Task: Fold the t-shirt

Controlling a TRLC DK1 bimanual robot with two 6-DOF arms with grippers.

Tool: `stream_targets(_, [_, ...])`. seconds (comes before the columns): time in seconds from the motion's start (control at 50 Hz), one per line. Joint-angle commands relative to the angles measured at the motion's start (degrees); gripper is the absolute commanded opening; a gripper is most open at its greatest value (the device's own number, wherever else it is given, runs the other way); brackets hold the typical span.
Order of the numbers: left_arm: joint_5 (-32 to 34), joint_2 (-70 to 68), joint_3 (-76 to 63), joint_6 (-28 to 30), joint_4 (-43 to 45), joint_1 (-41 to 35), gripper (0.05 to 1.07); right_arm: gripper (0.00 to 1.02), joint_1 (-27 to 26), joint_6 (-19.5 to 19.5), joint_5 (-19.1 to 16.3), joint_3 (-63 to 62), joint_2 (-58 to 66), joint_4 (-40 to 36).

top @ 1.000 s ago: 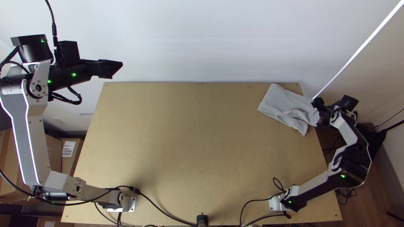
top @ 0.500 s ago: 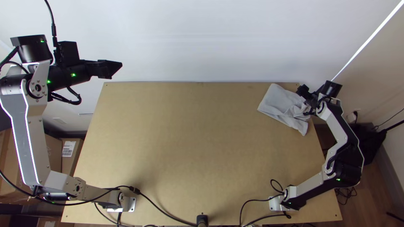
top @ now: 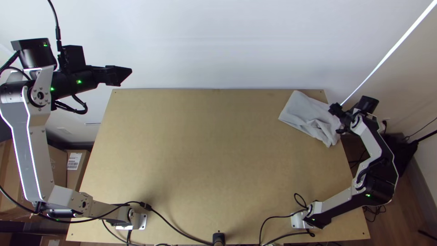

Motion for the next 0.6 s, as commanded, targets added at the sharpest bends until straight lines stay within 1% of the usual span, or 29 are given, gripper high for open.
stream_targets(0.0, [0.1, -1.9, 0.2, 0.3, -0.6, 0.1, 1.03, 0.92, -0.9, -1.8, -1.6, -2.2, 0.0, -2.7])
stream_targets(0.12, [0.0, -2.8, 0.3, 0.3, -0.6, 0.1, 1.03, 0.92, -1.2, -5.3, -2.2, -3.6, -2.0, -6.1])
stream_targets(0.2, [0.0, -3.9, 0.3, 0.3, -0.6, 0.1, 1.03, 0.92, -0.9, -9.6, -2.3, -4.2, -6.1, -11.8])
stream_targets(0.26, [-1.2, -5.3, -0.3, -0.5, -0.8, 0.4, 1.03, 0.92, -0.3, -13.7, -3.2, -4.4, -10.0, -17.6])
stream_targets(0.32, [-1.3, -6.3, -0.8, -0.9, -0.2, 1.2, 1.03, 0.92, -0.1, -16.6, -4.3, -4.1, -13.8, -21.1])
stream_targets(0.42, [-1.3, -7.4, -0.9, -1.2, 0.2, 2.9, 1.03, 0.92, -0.4, -20.2, -4.4, -2.3, -19.0, -23.3])
stream_targets(0.48, [-1.3, -8.4, -1.5, -1.2, 0.1, 4.0, 1.03, 0.92, -1.1, -21.3, -4.4, 0.5, -21.3, -26.3])
stream_targets(0.52, [-1.3, -9.1, -1.9, -1.2, 0.1, 4.7, 1.03, 0.92, -1.6, -21.9, -4.4, 1.8, -23.3, -26.5])
stream_targets(0.58, [-1.3, -10.4, -2.9, -1.1, 0.1, 5.7, 1.03, 0.92, -2.1, -24.2, -4.4, 3.0, -27.0, -26.1])
